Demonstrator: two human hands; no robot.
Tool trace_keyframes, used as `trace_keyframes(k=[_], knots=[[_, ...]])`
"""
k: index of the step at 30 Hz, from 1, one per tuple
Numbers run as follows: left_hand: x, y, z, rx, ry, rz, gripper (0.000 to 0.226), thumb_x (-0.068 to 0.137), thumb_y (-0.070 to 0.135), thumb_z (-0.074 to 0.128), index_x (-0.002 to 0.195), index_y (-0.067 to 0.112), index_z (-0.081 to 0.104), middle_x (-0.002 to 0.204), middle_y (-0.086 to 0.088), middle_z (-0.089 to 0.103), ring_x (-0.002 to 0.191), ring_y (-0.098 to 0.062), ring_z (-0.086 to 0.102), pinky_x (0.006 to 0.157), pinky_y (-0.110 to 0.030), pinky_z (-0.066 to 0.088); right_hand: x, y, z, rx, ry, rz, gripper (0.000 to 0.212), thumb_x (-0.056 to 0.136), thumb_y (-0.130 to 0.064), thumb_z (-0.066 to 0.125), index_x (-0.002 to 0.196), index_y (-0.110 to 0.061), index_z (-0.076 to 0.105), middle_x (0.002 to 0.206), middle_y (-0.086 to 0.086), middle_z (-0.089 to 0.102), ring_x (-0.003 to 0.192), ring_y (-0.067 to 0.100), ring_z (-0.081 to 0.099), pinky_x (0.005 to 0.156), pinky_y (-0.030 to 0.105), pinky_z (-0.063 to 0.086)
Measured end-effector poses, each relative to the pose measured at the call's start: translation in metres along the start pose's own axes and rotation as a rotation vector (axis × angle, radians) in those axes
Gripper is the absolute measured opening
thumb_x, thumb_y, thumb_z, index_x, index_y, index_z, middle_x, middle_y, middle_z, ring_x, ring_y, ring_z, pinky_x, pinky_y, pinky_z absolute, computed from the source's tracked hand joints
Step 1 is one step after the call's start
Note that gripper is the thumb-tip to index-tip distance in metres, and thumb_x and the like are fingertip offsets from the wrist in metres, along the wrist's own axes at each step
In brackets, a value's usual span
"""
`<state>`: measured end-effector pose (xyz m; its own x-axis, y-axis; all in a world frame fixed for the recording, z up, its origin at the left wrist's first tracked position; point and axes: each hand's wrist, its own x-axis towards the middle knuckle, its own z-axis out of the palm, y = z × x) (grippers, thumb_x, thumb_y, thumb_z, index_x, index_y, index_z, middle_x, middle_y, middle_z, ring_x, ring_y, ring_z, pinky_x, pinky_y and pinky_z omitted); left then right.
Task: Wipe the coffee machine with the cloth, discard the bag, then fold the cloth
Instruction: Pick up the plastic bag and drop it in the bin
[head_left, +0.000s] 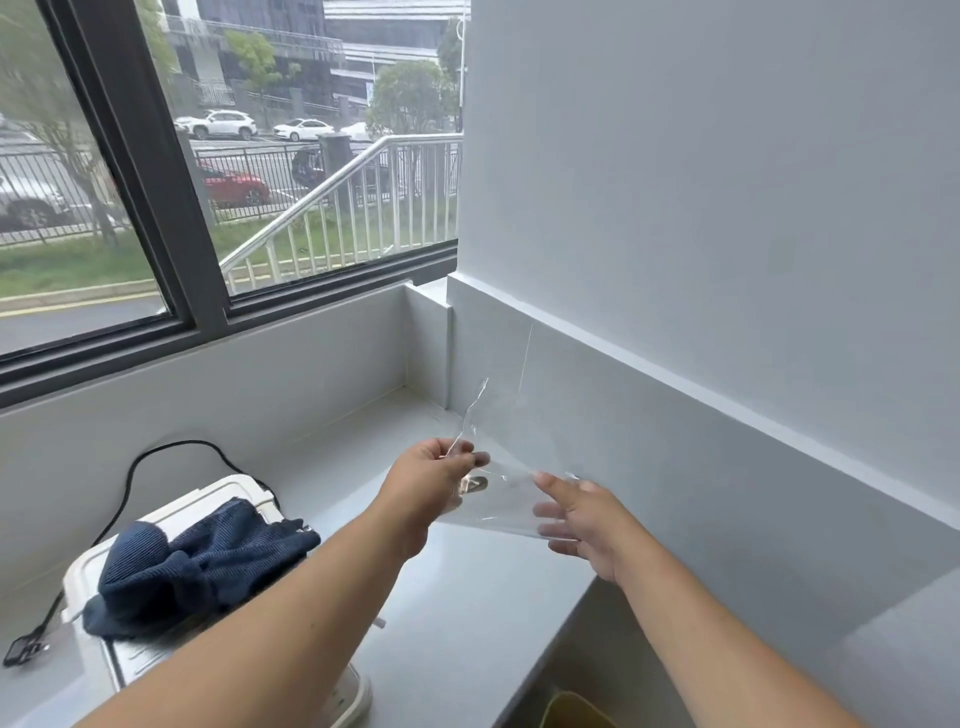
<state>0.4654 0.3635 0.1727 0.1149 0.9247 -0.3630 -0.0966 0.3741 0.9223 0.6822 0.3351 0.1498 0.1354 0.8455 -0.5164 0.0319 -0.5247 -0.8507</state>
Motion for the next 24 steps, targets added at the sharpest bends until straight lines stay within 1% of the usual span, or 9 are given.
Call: trace_keyframes(k=[3, 7, 9, 12, 14, 17, 19, 22, 24], knots=[[-0.012, 0.003, -0.006, -0.056, -0.070, -0.002, 0.019, 0.096, 0.013, 0.070, 0.113, 0.019, 0.063, 0.104, 0.007, 0.082, 0.087, -0.015, 0.080, 0.081, -0.035, 0.047, -0.020, -0.001, -0.004, 0.155, -0.023, 0.005, 0.030, 0.090, -0.033, 0.079, 0.107, -0.015, 0.064, 0.081, 0.002, 0.074, 0.063, 0.020, 0.065, 0.064, 0.033, 0.053], [-0.026, 0.003, -0.009, -0.068, -0.083, 0.003, 0.013, 0.098, 0.011, 0.067, 0.109, 0.019, 0.069, 0.092, 0.003, 0.071, 0.077, -0.017, 0.075, 0.074, -0.032, 0.054, -0.047, 0.000, -0.012, 0.299, -0.046, -0.065, 0.008, 0.091, -0.010, 0.073, 0.094, -0.015, 0.068, 0.069, 0.003, 0.062, 0.051, 0.018, 0.049, 0.047, 0.026, 0.041], [-0.033, 0.002, -0.010, 0.049, -0.078, 0.017, 0.008, 0.101, 0.018, 0.065, 0.105, 0.019, 0.071, 0.086, 0.000, 0.065, 0.069, -0.017, 0.067, 0.069, -0.031, 0.053, -0.060, 0.003, -0.017, 0.304, -0.036, -0.135, 0.009, 0.092, -0.006, 0.071, 0.094, -0.015, 0.072, 0.070, 0.005, 0.061, 0.049, 0.016, 0.044, 0.045, 0.025, 0.039], [-0.043, -0.001, -0.007, 0.225, -0.097, 0.048, 0.009, 0.098, 0.025, 0.067, 0.100, 0.019, 0.074, 0.079, -0.002, 0.066, 0.055, -0.015, 0.055, 0.056, -0.027, 0.043, -0.080, 0.009, -0.028, 0.228, 0.020, -0.195, 0.015, 0.096, -0.008, 0.068, 0.089, -0.020, 0.074, 0.067, 0.004, 0.060, 0.048, 0.016, 0.037, 0.046, 0.025, 0.037], [-0.049, -0.001, -0.001, 0.288, -0.119, 0.055, 0.013, 0.098, 0.025, 0.064, 0.101, 0.021, 0.076, 0.076, 0.000, 0.069, 0.052, -0.015, 0.053, 0.055, -0.027, 0.040, -0.090, 0.014, -0.038, 0.203, 0.054, -0.208, 0.020, 0.098, -0.007, 0.061, 0.092, -0.020, 0.074, 0.063, 0.003, 0.058, 0.051, 0.017, 0.033, 0.047, 0.025, 0.032], [-0.053, -0.002, 0.008, 0.282, -0.186, 0.034, 0.023, 0.097, 0.015, 0.058, 0.106, 0.026, 0.075, 0.073, 0.003, 0.072, 0.049, -0.012, 0.053, 0.054, -0.026, 0.041, -0.101, 0.022, -0.058, 0.237, 0.083, -0.224, 0.028, 0.100, -0.003, 0.050, 0.100, -0.019, 0.073, 0.058, 0.000, 0.053, 0.051, 0.015, 0.031, 0.046, 0.024, 0.030], [-0.052, -0.003, 0.018, 0.253, -0.251, 0.009, 0.033, 0.094, 0.006, 0.056, 0.101, 0.031, 0.077, 0.074, 0.002, 0.073, 0.050, -0.011, 0.053, 0.052, -0.025, 0.042, -0.106, 0.026, -0.073, 0.283, 0.094, -0.237, 0.033, 0.101, 0.000, 0.047, 0.102, -0.020, 0.074, 0.055, -0.003, 0.048, 0.045, 0.012, 0.031, 0.045, 0.024, 0.030], [-0.046, -0.005, 0.040, 0.250, -0.299, -0.010, 0.036, 0.091, 0.003, 0.058, 0.081, 0.031, 0.077, 0.077, 0.004, 0.071, 0.053, -0.010, 0.054, 0.057, -0.025, 0.044, -0.108, 0.031, -0.093, 0.326, 0.081, -0.253, 0.038, 0.101, 0.001, 0.051, 0.084, -0.022, 0.076, 0.057, -0.003, 0.054, 0.042, 0.010, 0.042, 0.045, 0.025, 0.033], [-0.040, -0.008, 0.056, 0.257, -0.300, -0.009, 0.032, 0.090, 0.006, 0.059, 0.078, 0.030, 0.078, 0.077, 0.006, 0.071, 0.057, -0.011, 0.059, 0.063, -0.027, 0.048, -0.107, 0.033, -0.107, 0.327, 0.075, -0.259, 0.044, 0.099, 0.002, 0.055, 0.069, -0.023, 0.075, 0.063, 0.001, 0.061, 0.046, 0.014, 0.048, 0.045, 0.026, 0.038]])
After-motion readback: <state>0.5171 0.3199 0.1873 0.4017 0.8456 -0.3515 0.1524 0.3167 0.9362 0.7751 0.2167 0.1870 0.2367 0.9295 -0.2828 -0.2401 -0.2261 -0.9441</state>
